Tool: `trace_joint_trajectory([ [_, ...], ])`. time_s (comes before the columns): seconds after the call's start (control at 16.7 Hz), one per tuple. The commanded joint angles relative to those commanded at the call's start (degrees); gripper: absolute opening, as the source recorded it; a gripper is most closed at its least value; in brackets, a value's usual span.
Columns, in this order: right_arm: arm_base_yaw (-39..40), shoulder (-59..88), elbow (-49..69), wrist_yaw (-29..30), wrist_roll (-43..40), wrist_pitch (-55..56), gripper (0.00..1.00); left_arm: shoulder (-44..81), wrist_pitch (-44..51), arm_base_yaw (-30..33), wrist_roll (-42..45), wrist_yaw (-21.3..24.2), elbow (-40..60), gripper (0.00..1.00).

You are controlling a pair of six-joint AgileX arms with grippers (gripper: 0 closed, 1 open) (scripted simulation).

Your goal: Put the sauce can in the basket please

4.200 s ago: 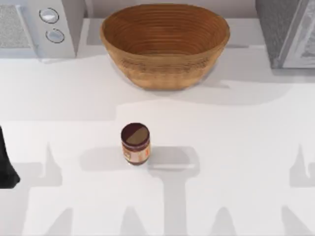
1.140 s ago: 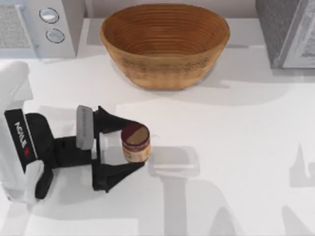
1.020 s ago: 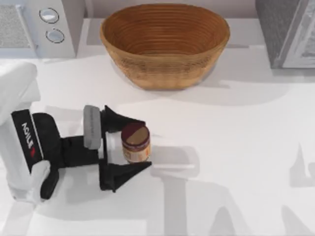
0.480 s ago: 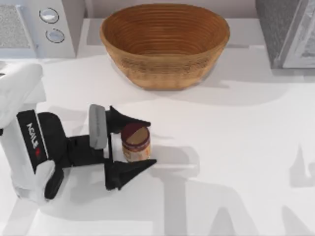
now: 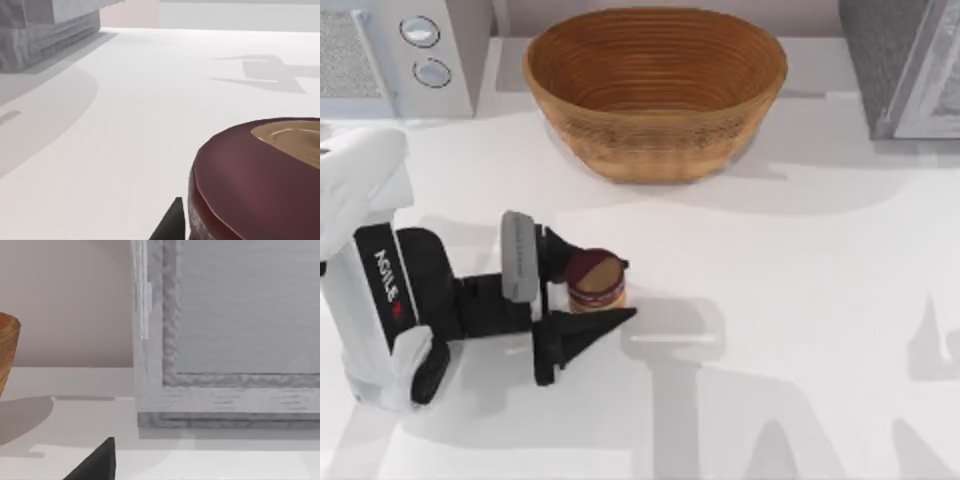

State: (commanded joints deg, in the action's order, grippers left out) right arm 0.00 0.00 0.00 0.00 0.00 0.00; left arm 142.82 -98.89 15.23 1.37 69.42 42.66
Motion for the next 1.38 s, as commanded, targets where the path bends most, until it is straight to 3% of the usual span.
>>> trace_joint_trajectory([
  [0.12,0.0,0.0,0.0,0.0,0.0,0.0,1.00,0.0,0.0,0.0,0.0,0.0,0.0,0.02],
  [0.18,0.0,0.0,0.0,0.0,0.0,0.0,1.00,0.0,0.0,0.0,0.0,0.0,0.0,0.00],
  [0.84,0.0,0.0,0.0,0.0,0.0,0.0,1.00,-1.7,1.0,-0.4,1.4,0.9,-0.1,0.00],
  [1.08,0.0,0.0,0.0,0.0,0.0,0.0,1.00,-9.2,8.6,-2.6,5.8,4.4,-3.0,0.00],
  [1.38,0.0,0.0,0.0,0.0,0.0,0.0,1.00,-22.7,25.1,-8.2,14.0,9.8,-10.2,0.00],
])
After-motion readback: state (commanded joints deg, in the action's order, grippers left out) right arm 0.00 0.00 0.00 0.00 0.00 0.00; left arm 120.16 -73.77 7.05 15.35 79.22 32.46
